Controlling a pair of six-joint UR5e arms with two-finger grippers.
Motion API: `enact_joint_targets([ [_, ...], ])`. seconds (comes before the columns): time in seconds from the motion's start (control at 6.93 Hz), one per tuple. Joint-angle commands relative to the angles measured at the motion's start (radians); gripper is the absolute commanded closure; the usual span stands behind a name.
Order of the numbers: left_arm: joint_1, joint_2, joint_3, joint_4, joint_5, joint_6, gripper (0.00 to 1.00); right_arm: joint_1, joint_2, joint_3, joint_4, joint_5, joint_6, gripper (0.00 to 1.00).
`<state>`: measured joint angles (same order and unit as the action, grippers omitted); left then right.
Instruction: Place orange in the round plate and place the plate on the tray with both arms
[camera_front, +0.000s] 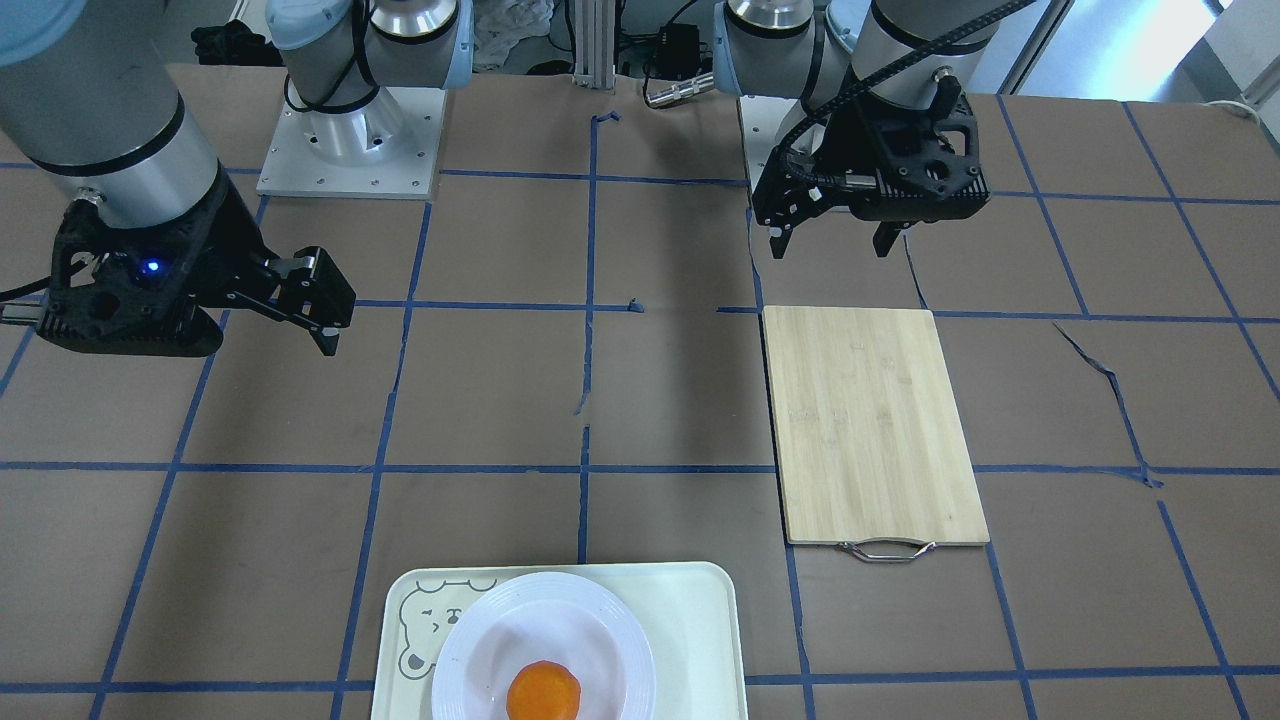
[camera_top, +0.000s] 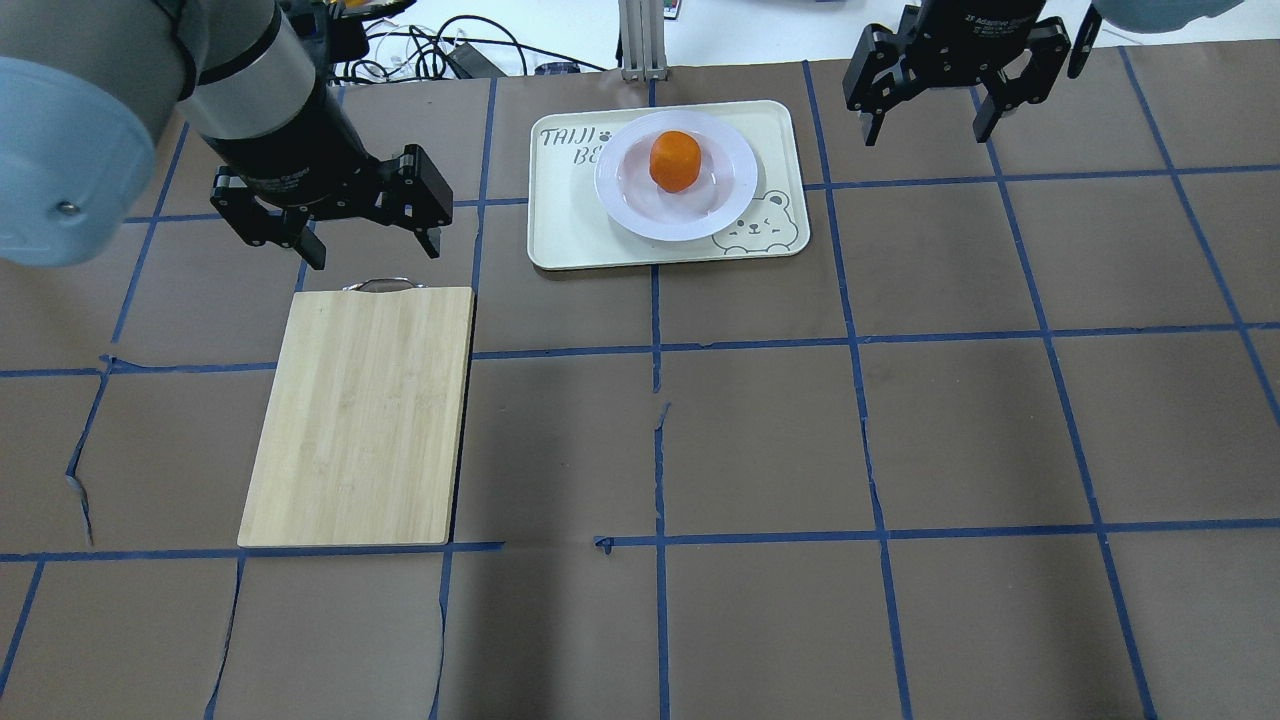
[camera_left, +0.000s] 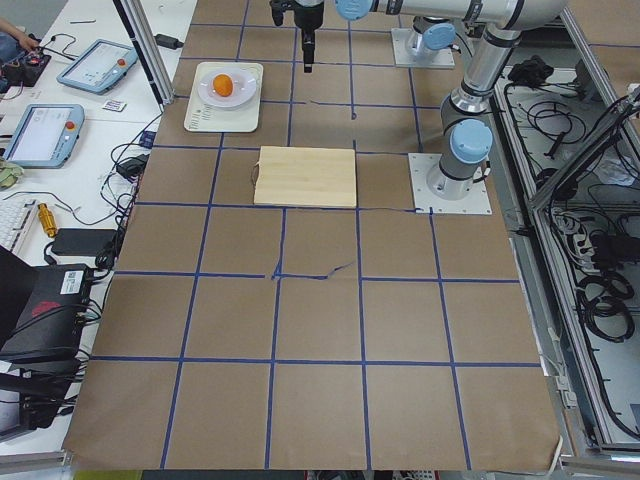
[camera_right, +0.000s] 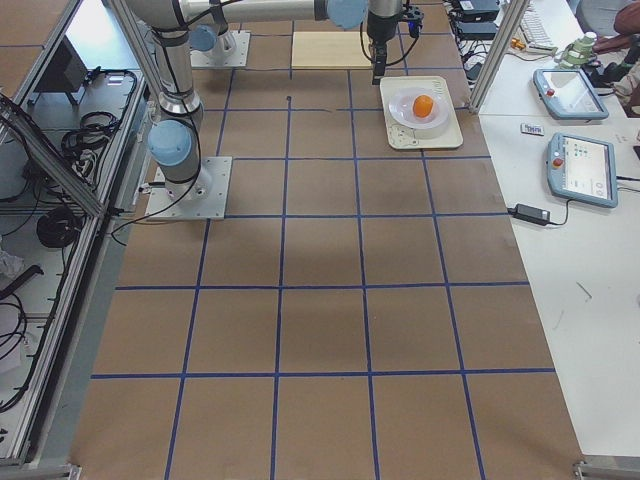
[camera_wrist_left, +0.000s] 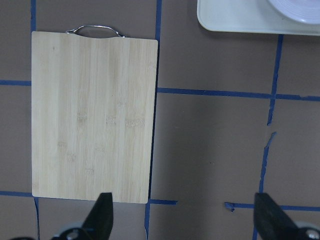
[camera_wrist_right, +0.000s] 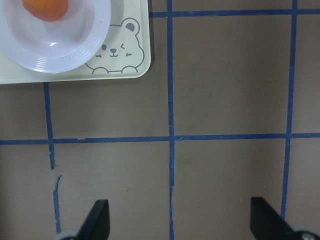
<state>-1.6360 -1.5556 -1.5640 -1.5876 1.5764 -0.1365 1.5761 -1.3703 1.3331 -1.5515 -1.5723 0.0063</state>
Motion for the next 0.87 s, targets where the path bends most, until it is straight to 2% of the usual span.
enact_joint_targets([
  [0.0,0.001,0.002,0.001,0.0,0.002,0.0,0.0,0.001,-0.004,0.001,-0.001,-0.012,-0.028,0.0],
  [0.43,0.001,0.005,-0.004,-0.002,0.004,0.003,0.0,0.001,0.002,0.001,0.002,-0.017,-0.022,0.0],
  [0.72,0.001,0.006,-0.004,-0.002,0.004,0.003,0.0,0.001,-0.004,0.037,-0.002,-0.015,-0.014,0.0],
])
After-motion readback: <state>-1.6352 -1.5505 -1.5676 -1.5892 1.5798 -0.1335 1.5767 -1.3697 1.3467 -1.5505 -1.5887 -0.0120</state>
